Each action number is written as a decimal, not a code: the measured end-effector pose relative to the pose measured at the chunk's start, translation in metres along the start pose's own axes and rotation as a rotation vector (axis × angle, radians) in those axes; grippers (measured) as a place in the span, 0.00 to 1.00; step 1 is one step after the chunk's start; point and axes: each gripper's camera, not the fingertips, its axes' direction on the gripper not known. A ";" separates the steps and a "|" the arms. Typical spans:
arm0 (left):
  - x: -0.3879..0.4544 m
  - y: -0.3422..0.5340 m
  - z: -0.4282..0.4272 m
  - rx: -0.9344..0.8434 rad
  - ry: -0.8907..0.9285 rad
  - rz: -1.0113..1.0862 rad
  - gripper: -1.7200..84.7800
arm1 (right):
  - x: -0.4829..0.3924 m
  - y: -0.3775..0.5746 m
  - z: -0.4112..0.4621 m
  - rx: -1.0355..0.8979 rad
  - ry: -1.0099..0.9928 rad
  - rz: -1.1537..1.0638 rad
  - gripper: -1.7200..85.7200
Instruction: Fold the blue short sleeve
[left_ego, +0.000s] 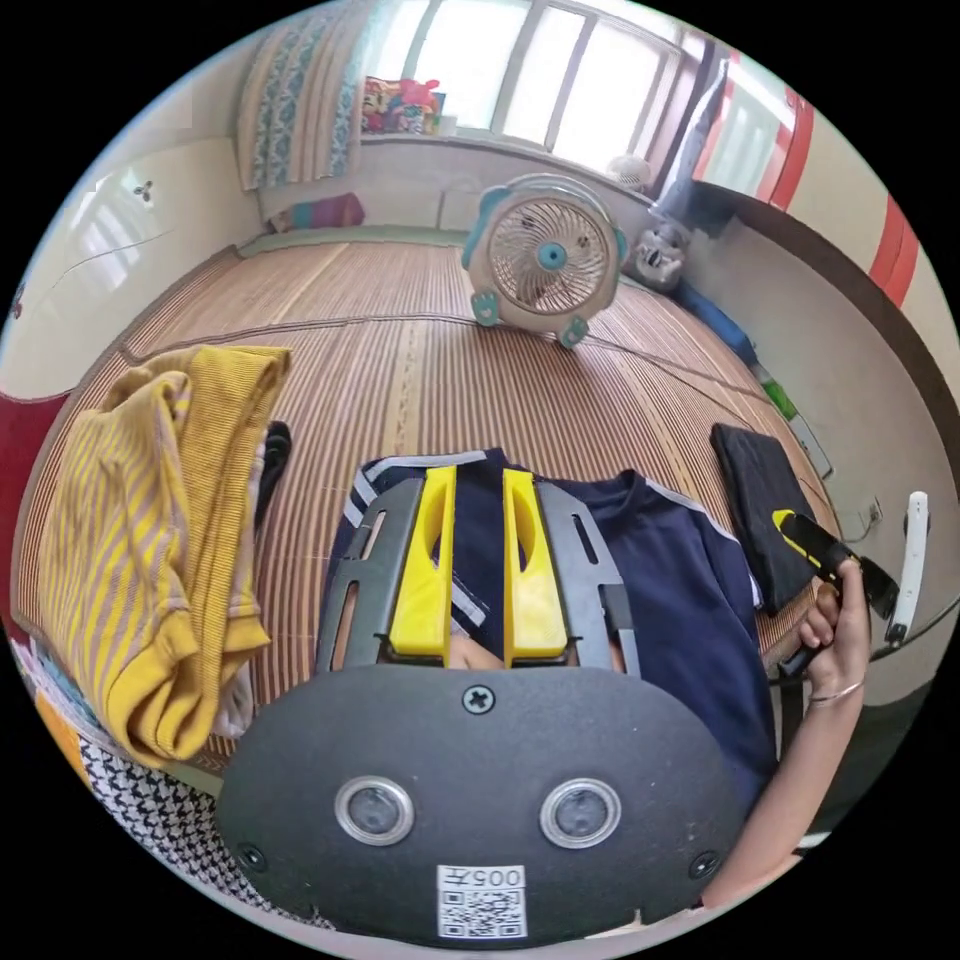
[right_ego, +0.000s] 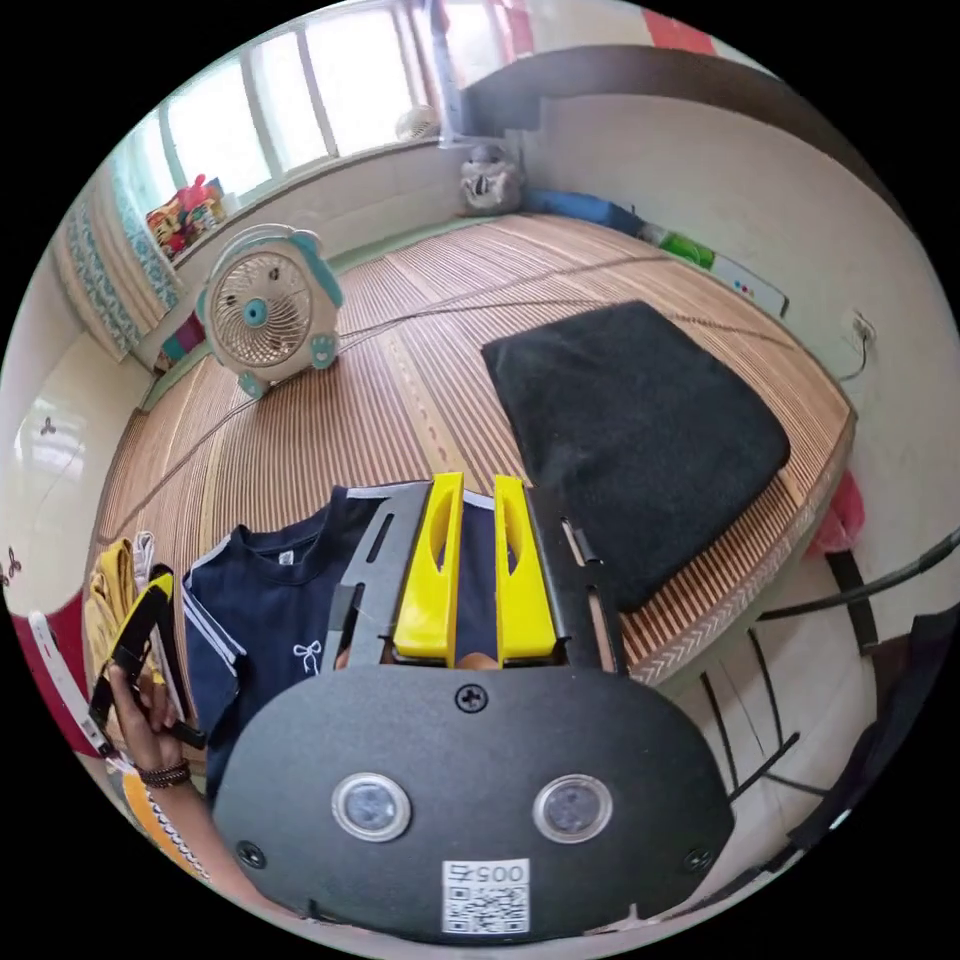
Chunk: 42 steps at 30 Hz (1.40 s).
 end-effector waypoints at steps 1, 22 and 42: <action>0.001 -0.003 0.003 -0.012 0.008 0.006 0.12 | 0.006 -0.004 0.009 -0.034 0.018 -0.005 0.06; 0.037 -0.083 0.037 -0.182 0.051 0.151 0.11 | -0.026 -0.002 0.125 -0.492 0.112 -0.234 0.02; 0.051 -0.111 0.055 -0.242 0.001 0.151 0.11 | -0.052 -0.004 0.100 -0.073 0.429 -0.021 0.01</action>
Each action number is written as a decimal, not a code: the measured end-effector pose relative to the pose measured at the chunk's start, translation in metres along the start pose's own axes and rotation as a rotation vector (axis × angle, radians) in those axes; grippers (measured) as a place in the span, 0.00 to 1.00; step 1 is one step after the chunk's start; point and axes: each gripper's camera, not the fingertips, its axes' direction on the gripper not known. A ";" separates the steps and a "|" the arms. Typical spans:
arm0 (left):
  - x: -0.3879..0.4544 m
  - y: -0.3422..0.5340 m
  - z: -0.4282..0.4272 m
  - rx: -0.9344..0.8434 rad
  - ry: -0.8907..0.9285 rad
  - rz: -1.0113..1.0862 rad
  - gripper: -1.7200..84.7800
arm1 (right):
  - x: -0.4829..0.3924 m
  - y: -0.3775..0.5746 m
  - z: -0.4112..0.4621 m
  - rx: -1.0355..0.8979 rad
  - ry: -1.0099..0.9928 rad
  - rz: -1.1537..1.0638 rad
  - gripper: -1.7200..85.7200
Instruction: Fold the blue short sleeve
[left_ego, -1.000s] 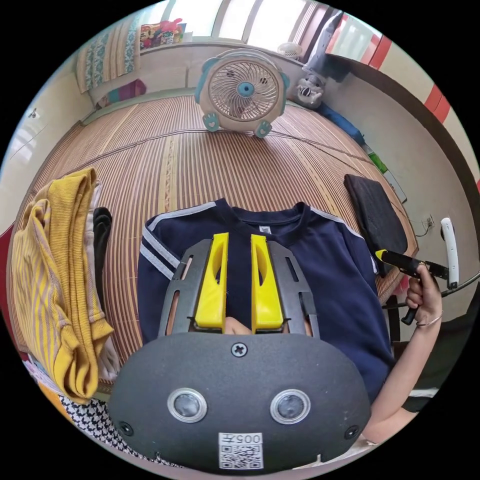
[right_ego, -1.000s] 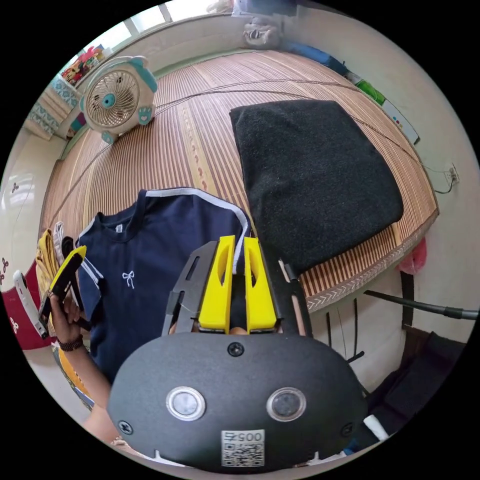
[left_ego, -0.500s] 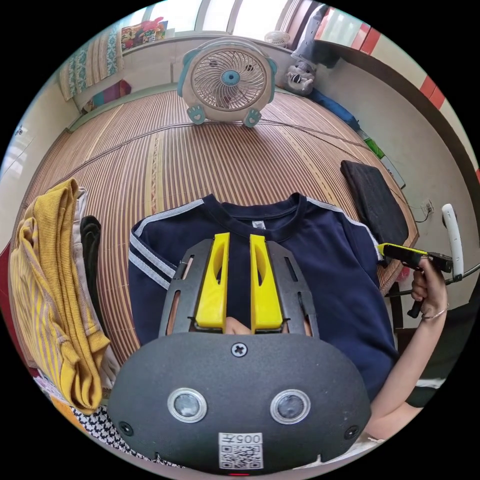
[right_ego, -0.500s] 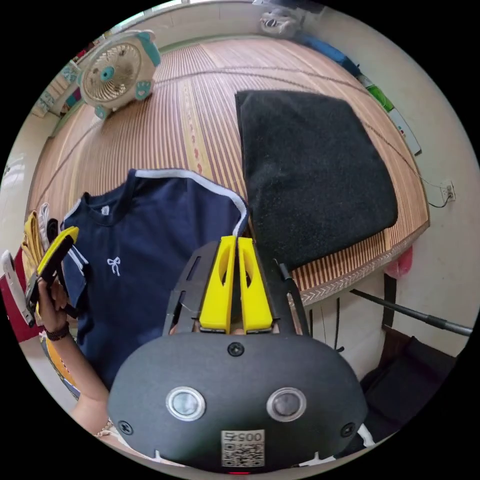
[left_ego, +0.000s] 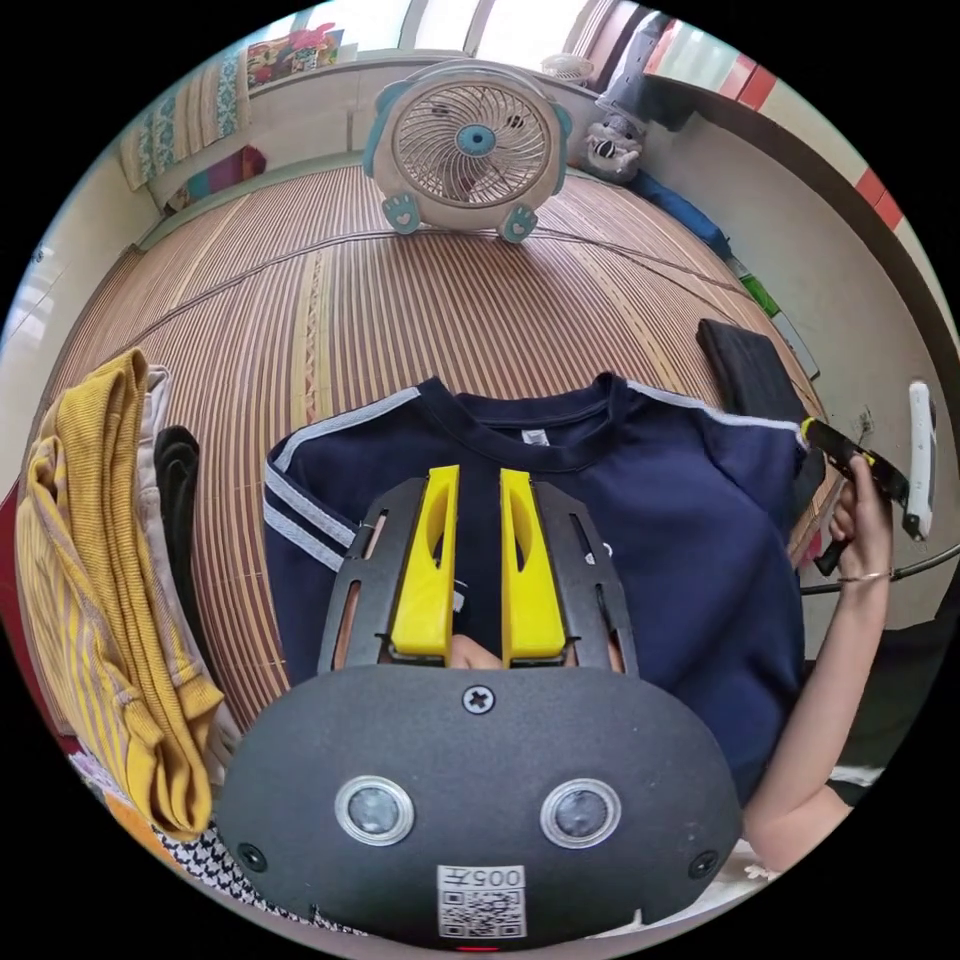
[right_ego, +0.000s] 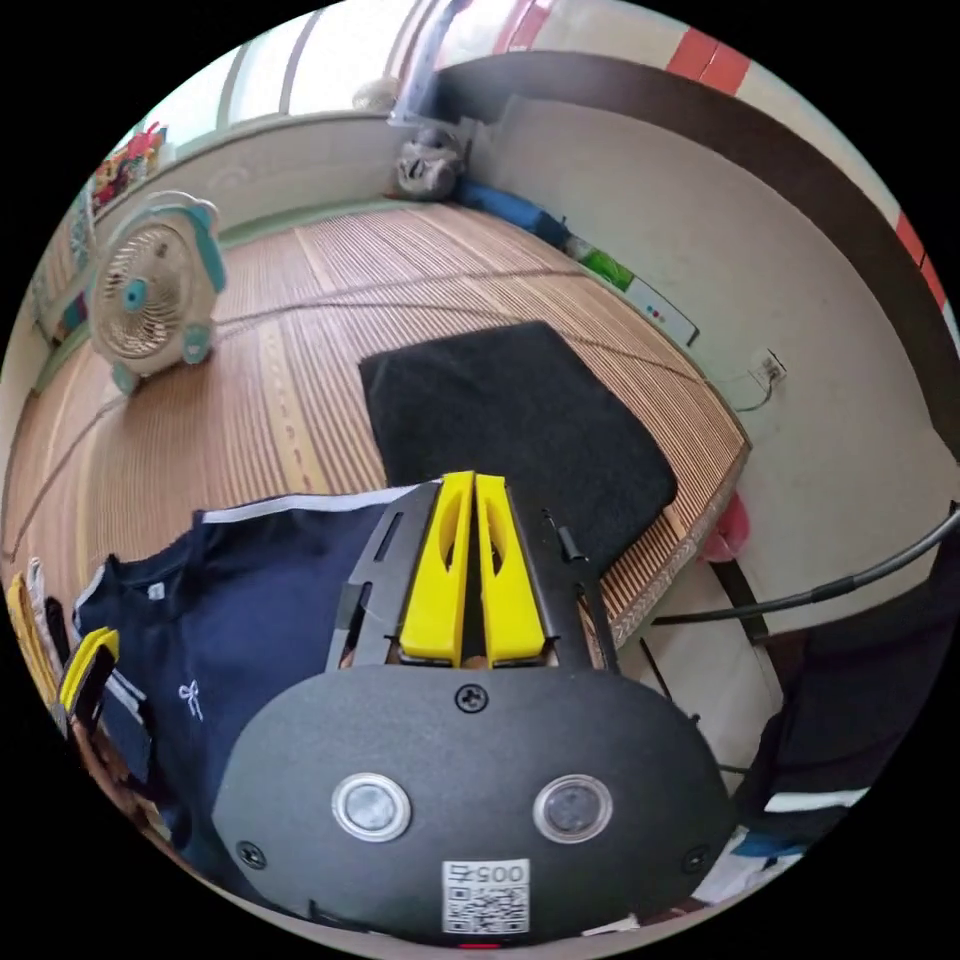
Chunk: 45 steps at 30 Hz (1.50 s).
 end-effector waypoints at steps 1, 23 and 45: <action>0.001 -0.001 0.002 -0.005 -0.019 0.001 0.11 | -0.003 0.001 0.009 -0.054 0.009 -0.002 0.01; 0.008 0.005 0.037 -0.013 -0.109 -0.004 0.11 | -0.114 0.067 0.004 -0.100 -0.352 -0.352 0.11; 0.003 0.053 0.059 0.159 -0.141 -0.097 0.10 | -0.108 0.107 -0.027 0.131 -0.393 -0.339 0.10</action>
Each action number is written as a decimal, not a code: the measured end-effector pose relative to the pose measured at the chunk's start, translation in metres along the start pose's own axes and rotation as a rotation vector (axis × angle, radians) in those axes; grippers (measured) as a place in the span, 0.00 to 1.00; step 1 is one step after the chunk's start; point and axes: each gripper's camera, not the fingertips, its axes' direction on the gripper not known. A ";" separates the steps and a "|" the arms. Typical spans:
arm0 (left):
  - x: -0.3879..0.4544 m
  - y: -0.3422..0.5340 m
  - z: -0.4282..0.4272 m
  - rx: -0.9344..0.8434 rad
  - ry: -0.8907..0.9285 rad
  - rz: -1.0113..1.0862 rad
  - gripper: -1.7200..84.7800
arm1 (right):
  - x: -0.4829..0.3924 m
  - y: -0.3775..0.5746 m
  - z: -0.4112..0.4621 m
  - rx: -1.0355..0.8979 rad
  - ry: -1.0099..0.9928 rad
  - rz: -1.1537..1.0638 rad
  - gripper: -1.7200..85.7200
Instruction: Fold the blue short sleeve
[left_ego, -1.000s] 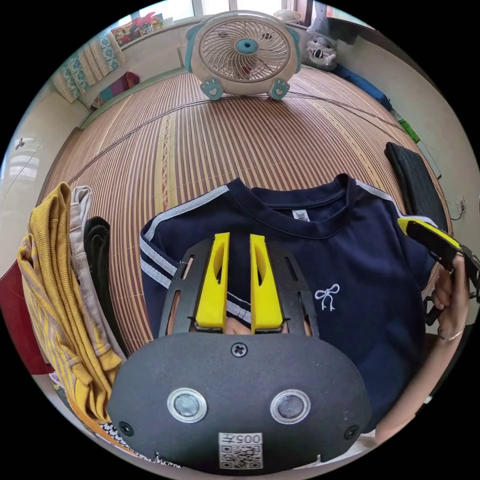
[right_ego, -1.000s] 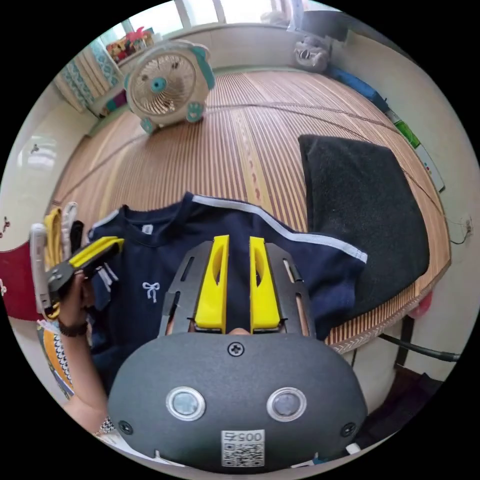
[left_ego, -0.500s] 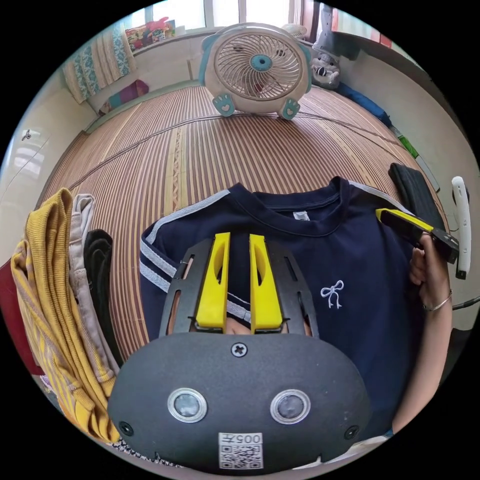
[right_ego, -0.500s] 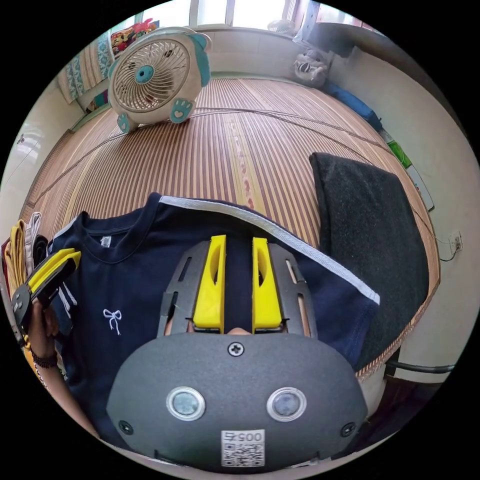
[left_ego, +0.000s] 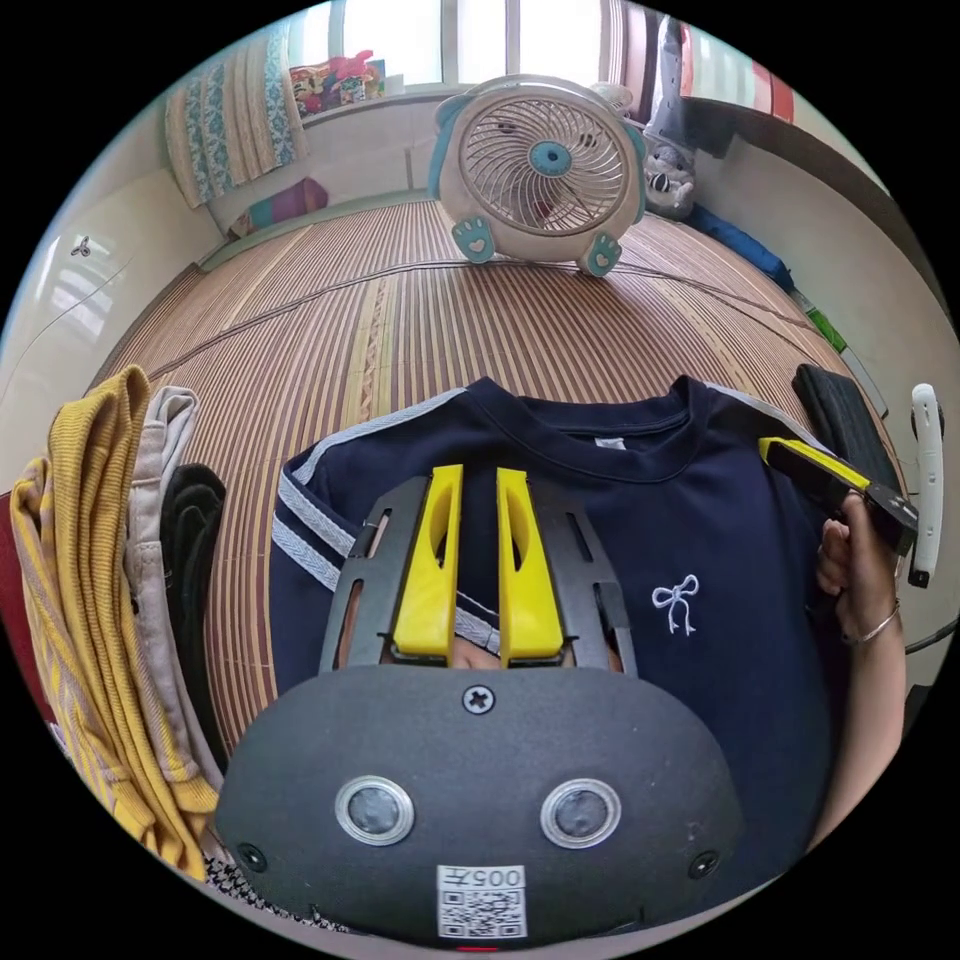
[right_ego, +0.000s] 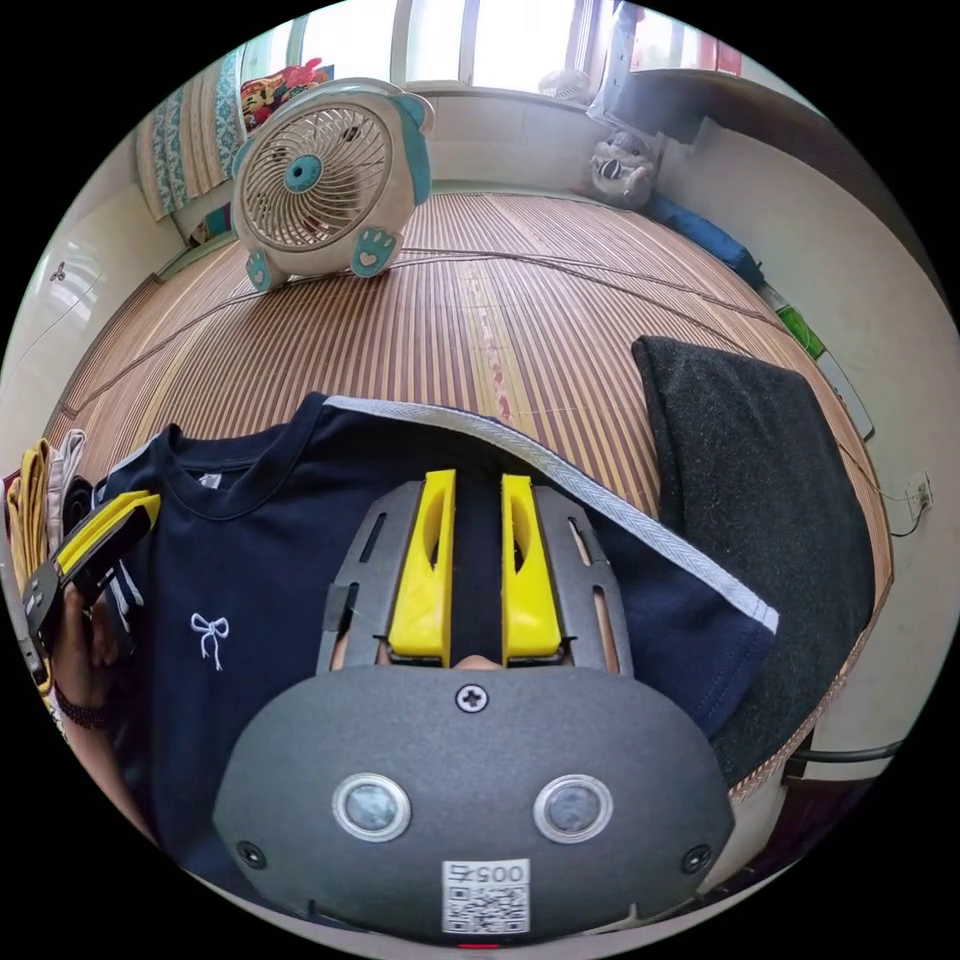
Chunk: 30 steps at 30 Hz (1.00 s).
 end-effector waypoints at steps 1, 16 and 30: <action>0.001 0.001 0.000 0.001 -0.003 -0.004 0.10 | 0.000 0.002 -0.003 0.002 0.004 -0.002 0.10; -0.002 0.051 -0.110 0.238 0.140 -0.055 0.11 | -0.005 0.044 -0.115 0.103 -0.034 -0.081 0.11; 0.011 0.258 -0.232 0.078 0.256 0.368 0.13 | 0.047 0.320 -0.349 0.077 -0.265 -0.377 0.12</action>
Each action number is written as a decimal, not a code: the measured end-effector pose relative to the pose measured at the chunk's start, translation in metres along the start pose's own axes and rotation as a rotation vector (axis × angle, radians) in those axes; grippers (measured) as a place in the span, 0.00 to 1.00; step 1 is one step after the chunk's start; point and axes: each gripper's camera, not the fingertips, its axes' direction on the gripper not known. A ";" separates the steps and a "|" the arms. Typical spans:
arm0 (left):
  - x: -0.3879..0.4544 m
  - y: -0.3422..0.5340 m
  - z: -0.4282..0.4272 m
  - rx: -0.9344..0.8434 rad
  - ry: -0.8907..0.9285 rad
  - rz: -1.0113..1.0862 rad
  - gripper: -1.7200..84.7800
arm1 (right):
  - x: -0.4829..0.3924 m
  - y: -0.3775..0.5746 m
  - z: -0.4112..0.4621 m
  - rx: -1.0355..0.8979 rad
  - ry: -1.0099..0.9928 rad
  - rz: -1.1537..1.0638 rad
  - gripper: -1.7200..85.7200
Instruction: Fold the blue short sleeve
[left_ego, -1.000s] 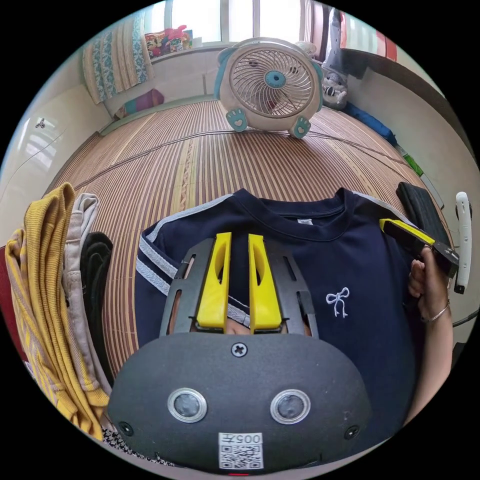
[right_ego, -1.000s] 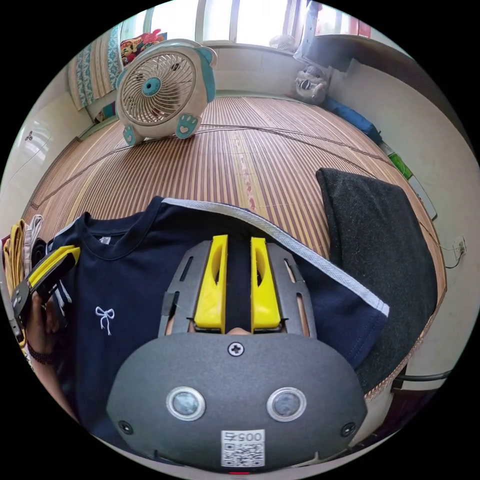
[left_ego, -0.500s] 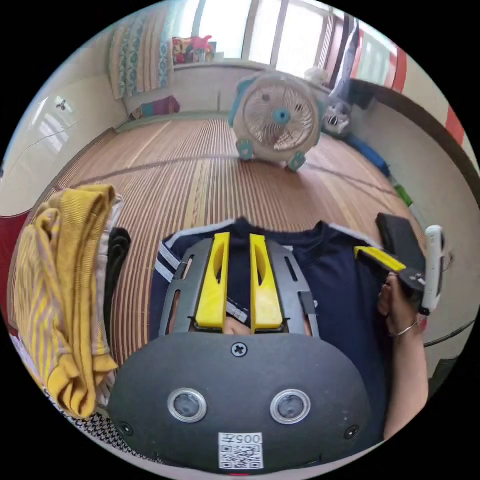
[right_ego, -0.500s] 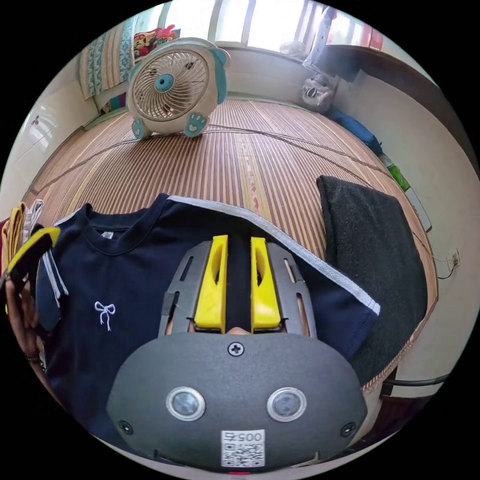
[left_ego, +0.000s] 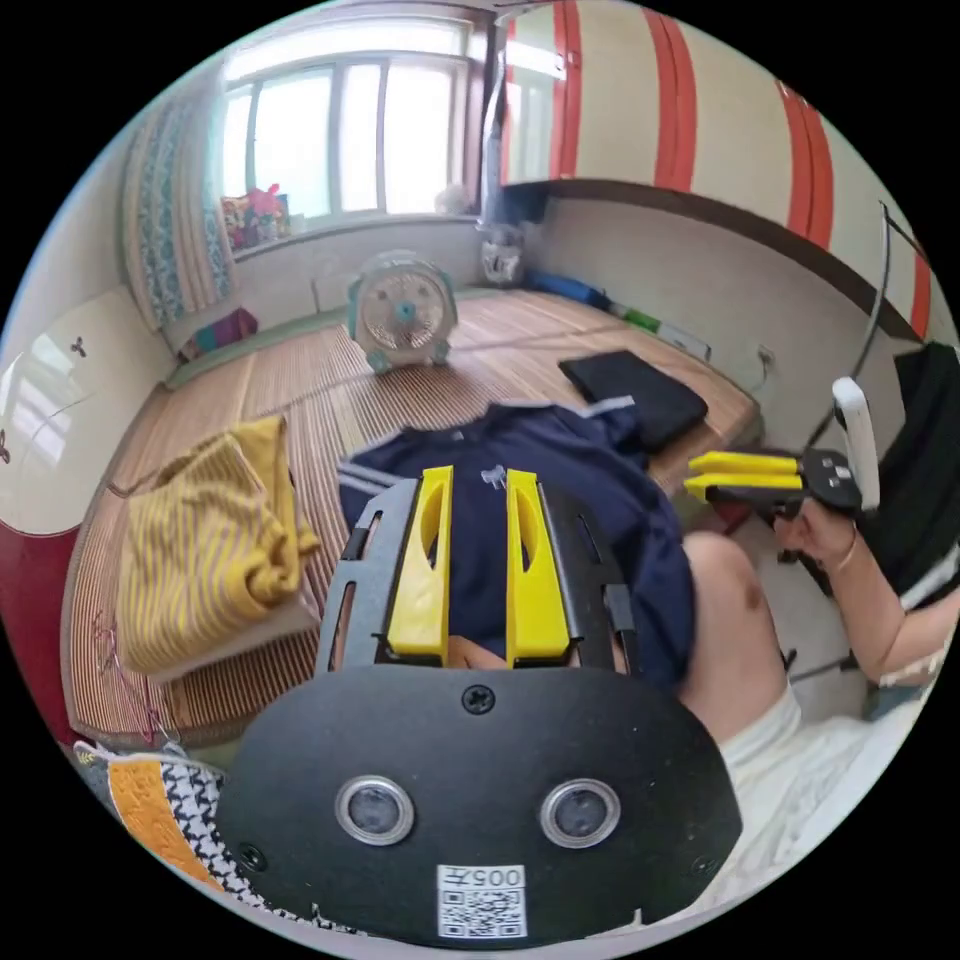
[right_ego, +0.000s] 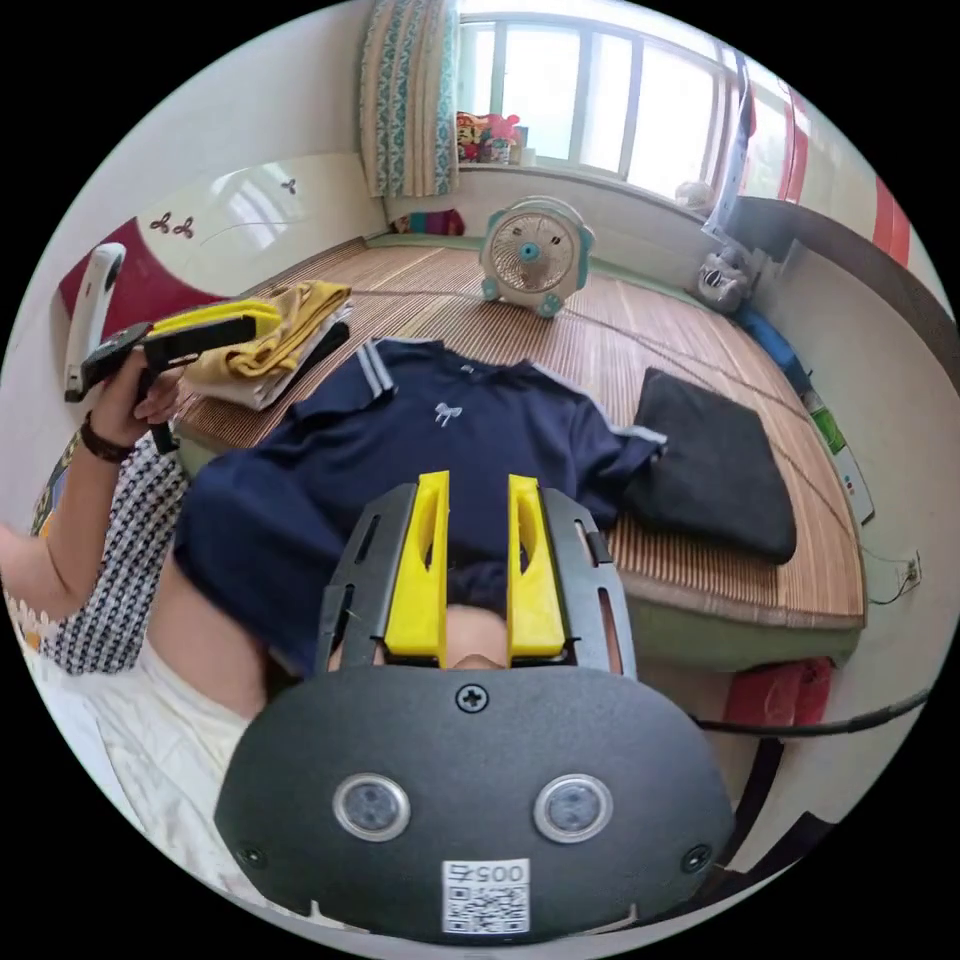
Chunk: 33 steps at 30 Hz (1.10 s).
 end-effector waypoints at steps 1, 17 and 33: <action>0.004 0.011 0.007 -0.063 0.010 0.009 0.13 | -0.006 0.022 -0.002 -0.043 0.009 0.006 0.12; 0.039 0.070 0.022 -0.179 -0.103 -0.144 0.11 | -0.036 0.092 -0.018 -0.013 -0.038 0.247 0.13; 0.012 0.088 0.066 -0.221 -0.042 -0.373 0.12 | 0.003 0.088 0.174 -0.148 -0.032 0.530 0.10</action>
